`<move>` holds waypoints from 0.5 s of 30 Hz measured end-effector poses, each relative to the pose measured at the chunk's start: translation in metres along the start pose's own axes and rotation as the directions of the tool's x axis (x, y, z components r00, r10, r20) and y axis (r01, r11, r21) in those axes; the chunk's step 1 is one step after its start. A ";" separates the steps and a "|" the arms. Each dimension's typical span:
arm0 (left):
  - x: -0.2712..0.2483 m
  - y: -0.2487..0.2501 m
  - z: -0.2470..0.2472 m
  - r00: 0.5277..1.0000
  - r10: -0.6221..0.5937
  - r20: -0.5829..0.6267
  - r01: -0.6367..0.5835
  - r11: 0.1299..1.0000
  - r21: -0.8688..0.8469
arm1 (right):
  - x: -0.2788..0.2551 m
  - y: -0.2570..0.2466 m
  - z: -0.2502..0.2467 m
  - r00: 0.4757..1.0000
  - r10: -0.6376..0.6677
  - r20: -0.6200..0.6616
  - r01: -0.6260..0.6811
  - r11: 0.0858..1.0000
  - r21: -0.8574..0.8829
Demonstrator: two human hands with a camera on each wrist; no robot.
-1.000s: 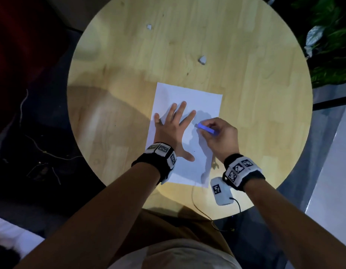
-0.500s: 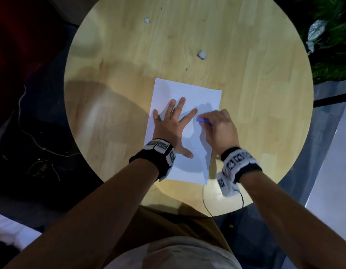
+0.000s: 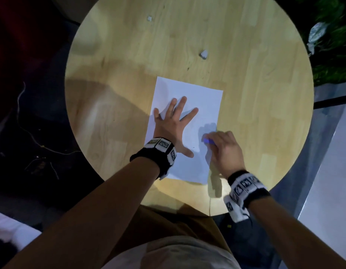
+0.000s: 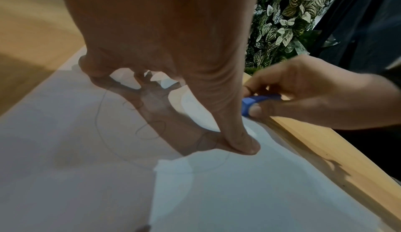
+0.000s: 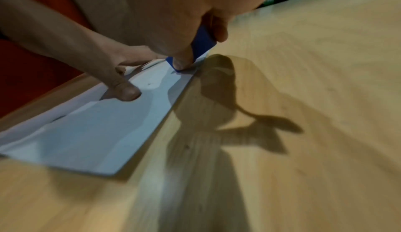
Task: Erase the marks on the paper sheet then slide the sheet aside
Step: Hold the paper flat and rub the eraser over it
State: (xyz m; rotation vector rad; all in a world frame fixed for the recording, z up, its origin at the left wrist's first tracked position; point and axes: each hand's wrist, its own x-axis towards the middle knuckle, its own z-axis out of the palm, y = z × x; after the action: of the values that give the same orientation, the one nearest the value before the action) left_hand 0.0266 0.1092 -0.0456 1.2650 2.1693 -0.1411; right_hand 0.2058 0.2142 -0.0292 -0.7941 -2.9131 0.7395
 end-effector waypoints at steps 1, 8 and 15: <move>0.000 -0.001 0.000 1.000 -0.002 -0.003 0.002 1.000 -0.004 | -0.004 0.001 -0.002 1.000 -0.018 0.022 0.018 1.000 -0.012; -0.002 0.000 -0.002 1.000 0.022 0.007 -0.022 1.000 0.008 | 0.060 0.004 0.008 0.990 0.100 -0.100 -0.101 0.995 -0.006; -0.003 -0.001 -0.002 1.000 0.017 -0.015 -0.017 1.000 -0.018 | 0.010 0.004 -0.001 1.000 0.014 0.017 -0.014 1.000 0.009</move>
State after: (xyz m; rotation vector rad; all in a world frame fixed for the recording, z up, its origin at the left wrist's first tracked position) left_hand 0.0258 0.1073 -0.0430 1.2778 2.1677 -0.1054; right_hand 0.1994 0.2223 -0.0315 -0.8125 -2.9201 0.7631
